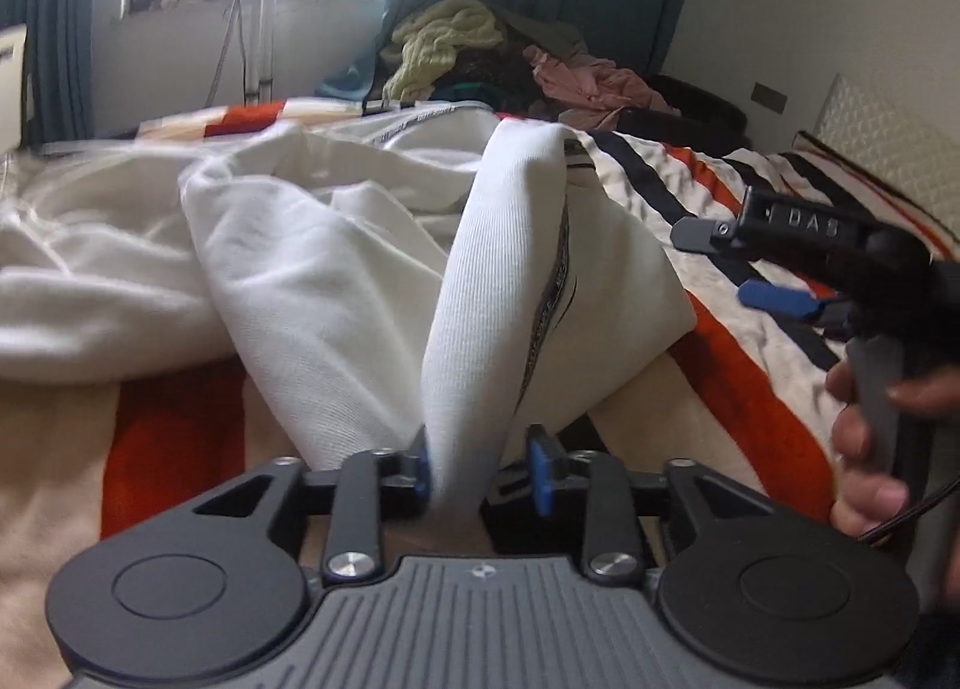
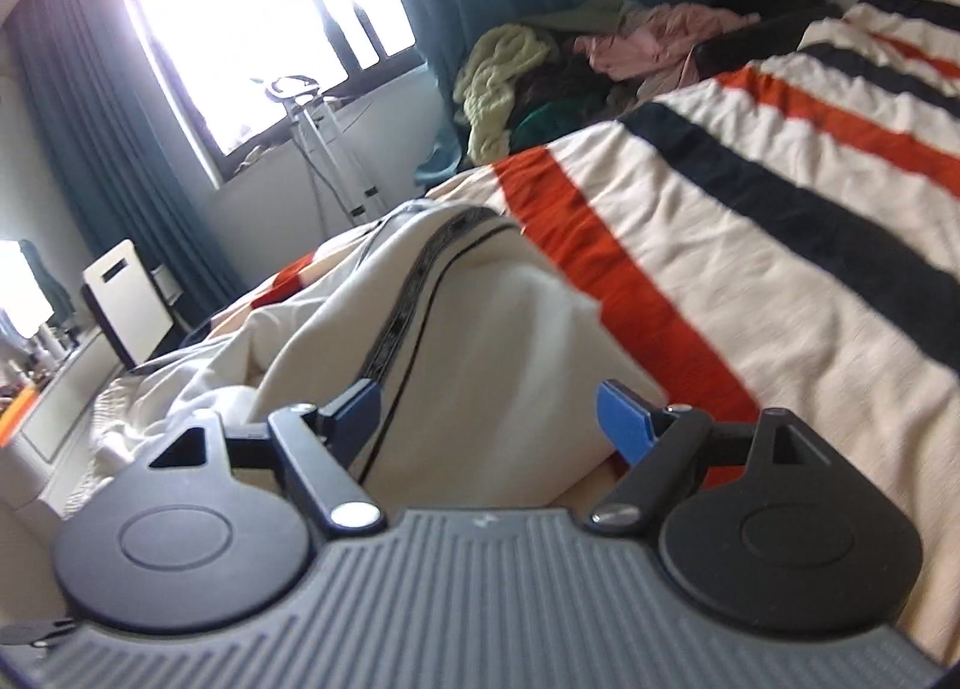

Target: Fold clothes

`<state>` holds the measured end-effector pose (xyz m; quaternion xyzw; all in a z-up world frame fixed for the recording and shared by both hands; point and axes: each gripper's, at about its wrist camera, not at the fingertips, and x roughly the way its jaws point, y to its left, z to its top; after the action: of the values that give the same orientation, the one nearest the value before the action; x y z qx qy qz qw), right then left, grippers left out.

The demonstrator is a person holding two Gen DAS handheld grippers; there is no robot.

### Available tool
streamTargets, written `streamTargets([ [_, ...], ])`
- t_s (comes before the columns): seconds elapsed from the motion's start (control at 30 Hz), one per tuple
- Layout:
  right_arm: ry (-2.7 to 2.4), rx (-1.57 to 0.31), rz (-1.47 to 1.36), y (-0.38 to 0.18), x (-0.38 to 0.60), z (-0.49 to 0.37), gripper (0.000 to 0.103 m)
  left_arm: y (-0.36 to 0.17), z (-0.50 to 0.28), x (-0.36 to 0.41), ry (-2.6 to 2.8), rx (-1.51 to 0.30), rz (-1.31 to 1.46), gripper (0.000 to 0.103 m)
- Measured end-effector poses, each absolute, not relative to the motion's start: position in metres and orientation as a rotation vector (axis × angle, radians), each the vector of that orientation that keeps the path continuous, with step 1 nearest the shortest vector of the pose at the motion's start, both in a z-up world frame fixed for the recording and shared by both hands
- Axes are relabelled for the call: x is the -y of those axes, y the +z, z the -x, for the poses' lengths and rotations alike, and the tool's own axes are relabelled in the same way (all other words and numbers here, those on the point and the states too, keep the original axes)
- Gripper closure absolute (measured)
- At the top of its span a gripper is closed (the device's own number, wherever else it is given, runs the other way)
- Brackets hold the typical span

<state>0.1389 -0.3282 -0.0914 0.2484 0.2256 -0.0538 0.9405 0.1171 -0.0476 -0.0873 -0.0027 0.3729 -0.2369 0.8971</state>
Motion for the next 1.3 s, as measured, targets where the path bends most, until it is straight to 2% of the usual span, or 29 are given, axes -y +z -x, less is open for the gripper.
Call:
streamTargets([
  [0.03,-0.09,-0.475,-0.499,-0.092,0.324,-0.14,0.021,-0.085,-0.116,0.044,-0.486,-0.774,0.026,0.042],
  [0.1,-0.089,-0.477,-0.506,-0.092,0.323,-0.141,0.021,-0.075,-0.114,0.041,-0.467,-0.754,0.065,0.021],
  [0.13,-0.087,-0.475,-0.52,-0.09,0.324,-0.142,0.021,-0.071,-0.114,0.04,-0.462,-0.744,0.081,0.019],
  [0.4,-0.084,-0.472,-0.522,-0.049,0.338,-0.22,0.028,-0.062,-0.135,0.002,-0.315,-0.714,0.182,0.017],
  [0.67,-0.104,-0.642,-0.812,-0.065,0.379,-0.358,0.033,-0.064,-0.165,-0.018,-0.117,-0.6,0.134,0.016],
  [0.93,-0.119,-0.729,-0.626,-0.077,0.362,-0.429,0.034,-0.096,-0.214,-0.021,-0.116,-0.632,0.166,0.016],
  [1.0,-0.121,-0.78,-0.542,-0.081,0.352,-0.438,0.045,-0.101,-0.221,-0.021,-0.122,-0.64,0.177,0.016],
  [1.1,-0.124,-0.791,-0.484,-0.087,0.343,-0.436,0.074,-0.103,-0.224,-0.019,-0.102,-0.619,0.133,0.016],
  [1.17,-0.118,-0.765,-0.476,-0.083,0.339,-0.426,0.086,-0.102,-0.224,-0.017,-0.083,-0.596,0.092,0.016],
  [1.23,-0.125,-0.727,-0.457,-0.076,0.337,-0.415,0.091,-0.101,-0.224,-0.02,-0.083,-0.599,0.11,0.016],
  [1.3,-0.142,-0.674,-0.476,-0.064,0.345,-0.403,0.092,-0.1,-0.222,-0.024,-0.084,-0.605,0.137,0.016],
])
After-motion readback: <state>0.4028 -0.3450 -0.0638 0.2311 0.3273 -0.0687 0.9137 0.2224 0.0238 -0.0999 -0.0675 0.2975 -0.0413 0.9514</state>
